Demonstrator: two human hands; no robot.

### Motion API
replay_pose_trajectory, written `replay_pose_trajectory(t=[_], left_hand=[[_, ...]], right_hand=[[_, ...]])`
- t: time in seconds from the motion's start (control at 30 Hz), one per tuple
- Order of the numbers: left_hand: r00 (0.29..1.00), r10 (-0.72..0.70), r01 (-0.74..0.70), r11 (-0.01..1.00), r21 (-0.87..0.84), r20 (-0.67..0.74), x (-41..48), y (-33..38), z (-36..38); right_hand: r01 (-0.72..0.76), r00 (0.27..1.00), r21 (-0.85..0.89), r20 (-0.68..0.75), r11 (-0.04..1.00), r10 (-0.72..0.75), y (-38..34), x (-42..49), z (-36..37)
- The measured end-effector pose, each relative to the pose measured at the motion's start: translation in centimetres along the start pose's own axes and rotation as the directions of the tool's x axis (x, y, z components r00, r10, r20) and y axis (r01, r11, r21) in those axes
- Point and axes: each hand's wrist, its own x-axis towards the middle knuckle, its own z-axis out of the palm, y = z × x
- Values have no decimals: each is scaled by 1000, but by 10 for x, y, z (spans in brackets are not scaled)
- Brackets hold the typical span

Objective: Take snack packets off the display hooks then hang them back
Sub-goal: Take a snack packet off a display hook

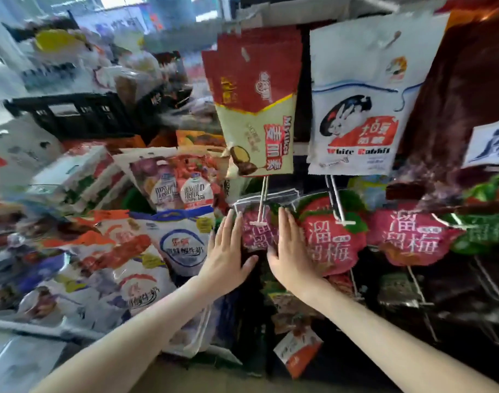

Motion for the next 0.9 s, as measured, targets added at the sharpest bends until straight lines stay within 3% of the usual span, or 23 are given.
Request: replay_pose_trajectory(t=[0.13,0.27,0.37,0.5,0.57,0.67,0.77,0.9], left_hand=[[997,70,-71,979,-190,-13,15,-1,-7],[992,-65,16,907,-421,-104,25,4,-7],[981,-121,38,890,-455,-154,29,5,-10],[985,-157,95,833,-545,-68,23,5,-19],[985,-173,145,720,-678,26,17,4,-21],[970,-163,235,443,-865,180,9,2,-29],[953,-111,301,311,-901,280,1,3,-38],[916,-89,401,160,-902,391,-5,8,-47]], right_hand=[[-126,992,40,-15,991,127,-8,19,1],[-210,976,125,-33,970,216,-13,27,-14],[-199,977,109,-57,974,206,-18,27,-23],[-204,973,113,-91,973,214,-23,22,-24],[-177,972,121,-132,977,193,-25,18,-26],[-110,979,74,-165,991,121,-30,10,-32],[-85,988,127,-118,988,100,-33,2,-37],[-156,987,373,34,915,154,-33,-4,-43]])
